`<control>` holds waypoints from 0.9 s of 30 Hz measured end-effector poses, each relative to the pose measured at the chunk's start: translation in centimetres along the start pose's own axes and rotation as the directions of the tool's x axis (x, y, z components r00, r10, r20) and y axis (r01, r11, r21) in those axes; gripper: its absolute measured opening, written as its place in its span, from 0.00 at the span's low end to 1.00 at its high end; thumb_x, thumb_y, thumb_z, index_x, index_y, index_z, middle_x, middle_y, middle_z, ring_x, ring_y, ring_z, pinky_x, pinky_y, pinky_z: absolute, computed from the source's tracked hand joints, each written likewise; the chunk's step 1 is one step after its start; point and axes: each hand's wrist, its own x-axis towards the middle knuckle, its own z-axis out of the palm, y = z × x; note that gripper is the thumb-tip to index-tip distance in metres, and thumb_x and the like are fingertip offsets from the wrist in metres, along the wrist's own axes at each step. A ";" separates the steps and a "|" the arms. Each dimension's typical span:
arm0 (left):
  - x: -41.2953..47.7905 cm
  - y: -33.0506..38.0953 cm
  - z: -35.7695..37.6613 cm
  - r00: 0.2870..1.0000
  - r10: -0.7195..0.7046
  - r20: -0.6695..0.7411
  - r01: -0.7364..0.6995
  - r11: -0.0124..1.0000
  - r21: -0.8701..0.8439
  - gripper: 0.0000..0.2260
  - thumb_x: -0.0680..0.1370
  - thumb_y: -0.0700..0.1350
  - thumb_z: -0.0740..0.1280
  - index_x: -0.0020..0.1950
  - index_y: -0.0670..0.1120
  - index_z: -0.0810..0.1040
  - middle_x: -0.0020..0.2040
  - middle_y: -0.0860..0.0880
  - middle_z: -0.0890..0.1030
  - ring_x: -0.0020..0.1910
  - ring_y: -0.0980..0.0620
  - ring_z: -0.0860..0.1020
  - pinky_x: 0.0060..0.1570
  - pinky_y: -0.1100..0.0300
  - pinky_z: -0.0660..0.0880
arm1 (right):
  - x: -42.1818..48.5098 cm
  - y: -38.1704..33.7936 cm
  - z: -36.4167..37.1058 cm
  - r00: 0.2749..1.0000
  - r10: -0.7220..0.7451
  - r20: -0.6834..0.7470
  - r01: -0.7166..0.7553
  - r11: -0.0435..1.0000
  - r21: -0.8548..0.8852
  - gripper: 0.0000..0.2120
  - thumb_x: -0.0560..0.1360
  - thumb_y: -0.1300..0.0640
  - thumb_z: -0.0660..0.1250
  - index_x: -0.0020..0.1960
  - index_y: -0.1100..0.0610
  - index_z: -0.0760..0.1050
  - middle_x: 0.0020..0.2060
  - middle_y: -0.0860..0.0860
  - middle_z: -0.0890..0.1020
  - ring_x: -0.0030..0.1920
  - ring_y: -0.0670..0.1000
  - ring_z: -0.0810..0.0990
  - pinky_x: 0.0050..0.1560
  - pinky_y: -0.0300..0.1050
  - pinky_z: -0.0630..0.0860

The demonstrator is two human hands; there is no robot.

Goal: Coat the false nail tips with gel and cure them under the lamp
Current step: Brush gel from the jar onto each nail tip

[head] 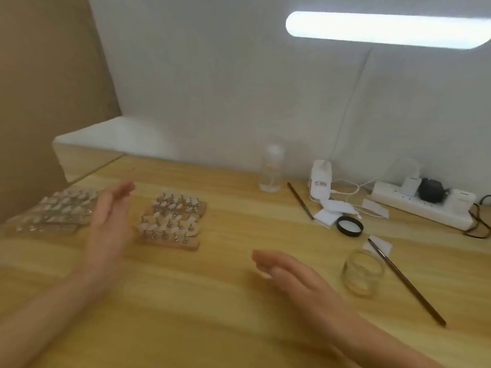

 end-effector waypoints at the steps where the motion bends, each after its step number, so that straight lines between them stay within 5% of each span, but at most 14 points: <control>1: 0.9 -0.5 -0.1 0.996 -0.082 -0.020 0.081 0.997 -0.011 0.13 0.85 0.46 0.54 0.66 0.57 0.73 0.68 0.58 0.75 0.69 0.59 0.70 0.73 0.53 0.63 | 1.8 -0.5 1.1 0.999 0.040 -0.021 -0.038 0.995 0.097 0.17 0.84 0.49 0.56 0.72 0.41 0.68 0.68 0.34 0.73 0.69 0.35 0.69 0.74 0.40 0.63; 4: 3.8 -1.2 -0.1 0.950 -0.299 0.088 0.304 0.951 -0.052 0.24 0.85 0.57 0.47 0.76 0.46 0.64 0.74 0.48 0.69 0.73 0.51 0.66 0.75 0.51 0.60 | 6.7 -3.1 5.1 0.983 0.159 -0.094 -0.134 0.964 0.230 0.25 0.83 0.40 0.50 0.79 0.43 0.56 0.77 0.41 0.61 0.76 0.44 0.59 0.78 0.47 0.52; 8: 6.6 -2.4 0.2 0.867 -0.433 0.245 0.489 0.835 -0.254 0.34 0.82 0.64 0.43 0.78 0.40 0.59 0.76 0.42 0.66 0.75 0.43 0.65 0.76 0.49 0.59 | 12.6 -4.1 8.8 0.954 0.196 -0.226 -0.087 0.904 0.418 0.28 0.83 0.39 0.47 0.81 0.44 0.50 0.79 0.43 0.56 0.78 0.48 0.55 0.70 0.44 0.53; 13: 7.0 -4.0 0.9 0.897 -0.345 0.276 0.401 0.898 -0.182 0.26 0.86 0.55 0.42 0.78 0.42 0.61 0.76 0.46 0.68 0.74 0.47 0.67 0.72 0.55 0.62 | 17.3 -4.3 10.4 0.913 0.253 -0.320 -0.052 0.850 0.524 0.28 0.83 0.39 0.45 0.81 0.47 0.50 0.79 0.48 0.59 0.77 0.53 0.60 0.72 0.50 0.58; 19: 7.6 -4.9 1.5 0.890 -0.368 0.268 0.428 0.877 -0.217 0.23 0.85 0.48 0.44 0.76 0.40 0.64 0.72 0.44 0.72 0.69 0.49 0.71 0.71 0.56 0.65 | 18.5 -4.2 11.4 0.895 0.224 -0.385 0.000 0.865 0.501 0.30 0.83 0.38 0.46 0.81 0.47 0.49 0.79 0.48 0.59 0.77 0.52 0.59 0.61 0.41 0.57; 27: 5.8 -4.2 6.0 0.887 -0.416 0.200 0.461 0.819 -0.340 0.23 0.84 0.48 0.45 0.74 0.38 0.67 0.70 0.42 0.74 0.68 0.48 0.73 0.69 0.57 0.67 | 18.2 -2.9 8.5 0.852 0.196 -0.486 0.041 0.900 0.435 0.30 0.83 0.39 0.46 0.82 0.50 0.46 0.80 0.48 0.56 0.78 0.51 0.57 0.62 0.39 0.54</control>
